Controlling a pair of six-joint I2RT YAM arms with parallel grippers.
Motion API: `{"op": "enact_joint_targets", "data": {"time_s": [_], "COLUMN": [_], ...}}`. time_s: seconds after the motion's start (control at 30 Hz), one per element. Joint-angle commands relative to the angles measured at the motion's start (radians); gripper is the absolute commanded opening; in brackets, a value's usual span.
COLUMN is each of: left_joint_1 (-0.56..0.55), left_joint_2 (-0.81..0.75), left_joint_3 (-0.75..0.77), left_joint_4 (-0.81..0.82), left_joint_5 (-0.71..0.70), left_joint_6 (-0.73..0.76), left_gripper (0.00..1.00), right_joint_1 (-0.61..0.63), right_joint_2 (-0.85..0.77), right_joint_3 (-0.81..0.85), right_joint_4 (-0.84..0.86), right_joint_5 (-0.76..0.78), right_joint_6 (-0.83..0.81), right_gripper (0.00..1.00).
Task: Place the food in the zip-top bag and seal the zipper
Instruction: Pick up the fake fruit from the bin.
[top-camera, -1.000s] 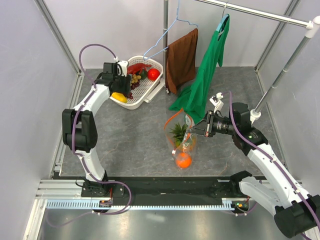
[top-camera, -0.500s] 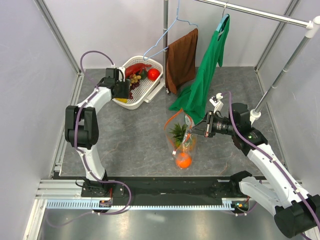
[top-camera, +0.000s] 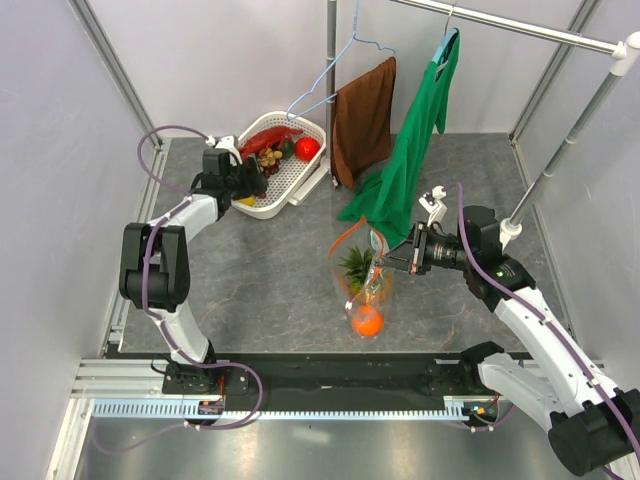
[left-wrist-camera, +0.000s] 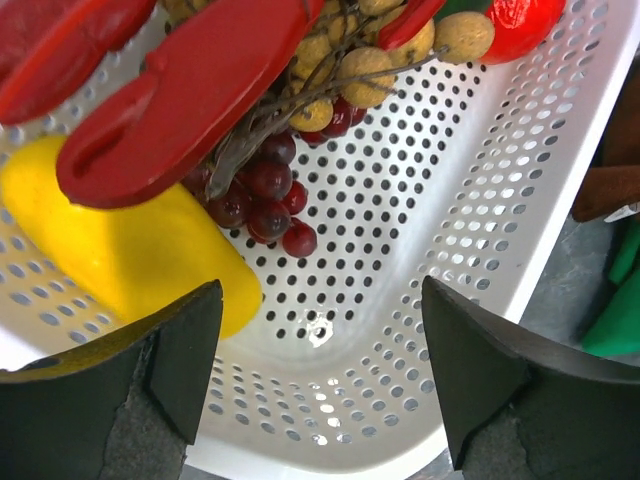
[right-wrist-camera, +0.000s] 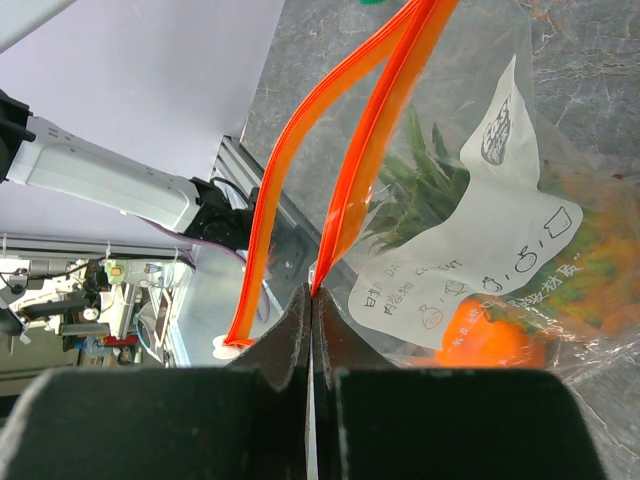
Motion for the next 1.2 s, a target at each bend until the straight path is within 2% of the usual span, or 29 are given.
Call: {"op": "enact_joint_targets", "data": {"time_s": [0.0,0.17,0.23,0.53,0.87,1.03,1.17], "left_joint_1": [0.016,0.050,0.073,0.132,0.133,0.132,0.133], "left_joint_2": [-0.028,-0.008,-0.001,0.040,0.089,0.101,0.094], "left_joint_3": [-0.036,-0.021,-0.015,0.044,0.088,0.090,0.076], "left_joint_4": [0.146,0.217,0.249,0.252,0.285,0.306,0.320], "left_joint_5": [-0.021,0.005,0.056,0.151,0.218,0.254,0.263], "left_joint_6": [-0.160,-0.176,-0.164,-0.153,-0.176,-0.216,-0.220], "left_gripper": [0.87,0.83,0.79,0.70,0.68,0.58,0.45], "right_joint_1": [-0.002,0.000,-0.002,-0.002,-0.002,-0.002,-0.002], "right_joint_2": [-0.004,-0.004,-0.004,0.006,0.009,0.011,0.011], "right_joint_3": [0.003,0.000,0.002,0.000,0.002,0.003,0.002], "right_joint_4": [0.022,0.022,0.021,0.025,0.024,0.024,0.024], "right_joint_5": [0.005,0.005,0.007,0.004,0.005,0.004,0.005], "right_joint_6": [-0.017,-0.020,-0.022,-0.022,-0.025,-0.026,-0.026], "right_gripper": [0.00,0.00,0.00,0.00,0.00,0.00,0.00]}}
